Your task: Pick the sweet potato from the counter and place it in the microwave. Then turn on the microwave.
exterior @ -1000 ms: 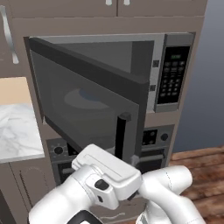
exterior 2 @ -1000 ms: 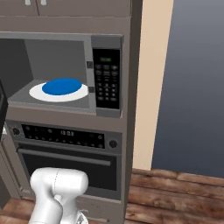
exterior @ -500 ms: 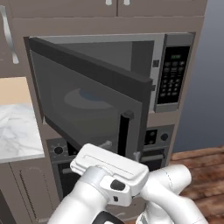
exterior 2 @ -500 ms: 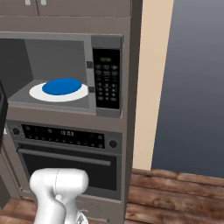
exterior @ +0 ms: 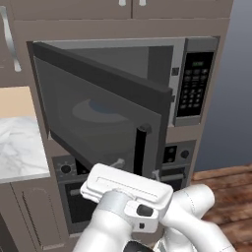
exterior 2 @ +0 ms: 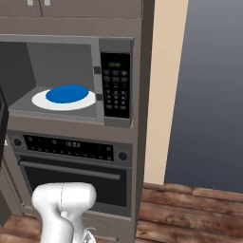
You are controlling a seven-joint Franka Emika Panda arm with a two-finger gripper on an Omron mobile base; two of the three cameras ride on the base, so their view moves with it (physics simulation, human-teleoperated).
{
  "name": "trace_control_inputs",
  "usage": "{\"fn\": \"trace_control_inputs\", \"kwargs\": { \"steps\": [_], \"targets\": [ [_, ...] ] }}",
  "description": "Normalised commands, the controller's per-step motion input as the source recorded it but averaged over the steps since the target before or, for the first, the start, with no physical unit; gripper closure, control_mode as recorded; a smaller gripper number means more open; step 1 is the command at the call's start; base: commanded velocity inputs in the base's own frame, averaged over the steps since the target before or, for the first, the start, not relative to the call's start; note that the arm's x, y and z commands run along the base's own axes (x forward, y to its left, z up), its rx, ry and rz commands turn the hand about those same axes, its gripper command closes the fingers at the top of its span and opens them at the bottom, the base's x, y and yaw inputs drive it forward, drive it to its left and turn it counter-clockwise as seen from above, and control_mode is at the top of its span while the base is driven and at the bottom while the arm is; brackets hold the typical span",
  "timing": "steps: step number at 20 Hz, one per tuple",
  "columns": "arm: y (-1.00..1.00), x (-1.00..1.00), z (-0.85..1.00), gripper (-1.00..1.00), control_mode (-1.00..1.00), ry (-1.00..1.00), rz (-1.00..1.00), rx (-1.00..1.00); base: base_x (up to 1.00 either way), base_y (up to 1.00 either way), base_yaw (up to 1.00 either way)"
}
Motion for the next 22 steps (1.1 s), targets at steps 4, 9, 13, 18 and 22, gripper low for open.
{"fn": "trace_control_inputs", "kwargs": {
  "steps": [4,9,13,18,22],
  "targets": [
    [0.28,-0.02,-0.01,-1.0,-1.0,-0.02,0.0,0.06,0.0,0.0,0.0],
    [0.13,-0.01,0.0,-1.0,-1.0,-0.01,0.0,0.04,0.0,0.0,0.0],
    [-0.03,-0.03,-0.01,-1.0,-1.0,0.0,-0.02,0.0,0.0,0.0,0.0],
    [0.0,-0.06,-0.01,-1.0,-1.0,0.0,-0.01,0.0,0.0,0.0,0.0],
    [0.0,-0.07,-0.06,-1.0,-1.0,-0.09,0.12,0.0,0.0,0.0,0.0]
  ]
}}
